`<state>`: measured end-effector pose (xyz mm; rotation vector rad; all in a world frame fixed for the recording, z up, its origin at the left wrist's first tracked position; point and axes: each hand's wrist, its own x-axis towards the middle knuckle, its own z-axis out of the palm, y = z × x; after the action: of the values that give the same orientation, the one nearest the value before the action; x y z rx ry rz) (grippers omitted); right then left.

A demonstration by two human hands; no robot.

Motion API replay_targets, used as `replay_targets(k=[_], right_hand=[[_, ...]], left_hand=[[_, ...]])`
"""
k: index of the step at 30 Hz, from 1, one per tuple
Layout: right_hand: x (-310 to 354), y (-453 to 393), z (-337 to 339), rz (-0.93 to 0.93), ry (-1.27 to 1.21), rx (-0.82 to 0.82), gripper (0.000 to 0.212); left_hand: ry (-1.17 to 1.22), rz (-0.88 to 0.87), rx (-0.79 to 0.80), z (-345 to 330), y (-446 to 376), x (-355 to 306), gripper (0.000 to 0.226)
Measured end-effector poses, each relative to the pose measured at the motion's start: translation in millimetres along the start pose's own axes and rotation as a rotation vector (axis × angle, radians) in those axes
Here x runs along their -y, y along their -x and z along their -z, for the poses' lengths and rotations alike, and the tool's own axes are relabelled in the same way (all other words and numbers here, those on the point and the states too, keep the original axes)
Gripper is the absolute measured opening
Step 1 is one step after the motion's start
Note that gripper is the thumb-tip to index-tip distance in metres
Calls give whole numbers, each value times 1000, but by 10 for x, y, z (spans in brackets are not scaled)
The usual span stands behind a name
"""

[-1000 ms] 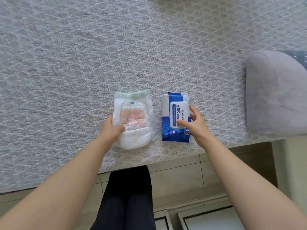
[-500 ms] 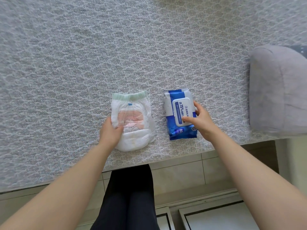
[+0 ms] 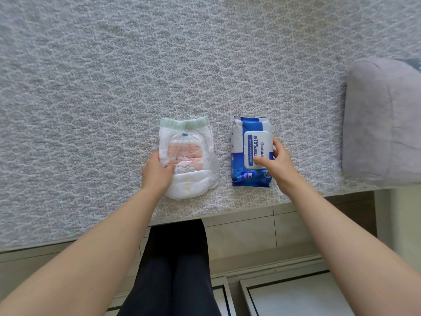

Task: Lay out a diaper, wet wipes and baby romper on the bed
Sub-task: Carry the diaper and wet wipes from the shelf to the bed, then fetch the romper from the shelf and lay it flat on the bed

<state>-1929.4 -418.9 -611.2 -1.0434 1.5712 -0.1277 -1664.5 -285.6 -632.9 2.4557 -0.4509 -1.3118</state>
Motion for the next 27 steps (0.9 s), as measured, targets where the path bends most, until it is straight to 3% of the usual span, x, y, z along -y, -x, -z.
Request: replay_targets(k=[4, 10, 14, 18, 27], right_hand=[[35, -16, -23, 57, 85, 2, 64], [30, 37, -79, 105, 281, -122, 74], [131, 124, -86, 103, 443, -121, 71], [313, 283, -78, 106, 624, -134, 67], [937, 1039, -212, 221, 806, -47, 53]], left_hand=[[-67, 14, -81, -34, 42, -8, 44], [-164, 26, -124, -17, 24, -3, 51], [-257, 37, -73, 123, 59, 40, 42], [-343, -27, -122, 403, 231, -11, 48], [-250, -53, -213, 1184, 923, -173, 33]])
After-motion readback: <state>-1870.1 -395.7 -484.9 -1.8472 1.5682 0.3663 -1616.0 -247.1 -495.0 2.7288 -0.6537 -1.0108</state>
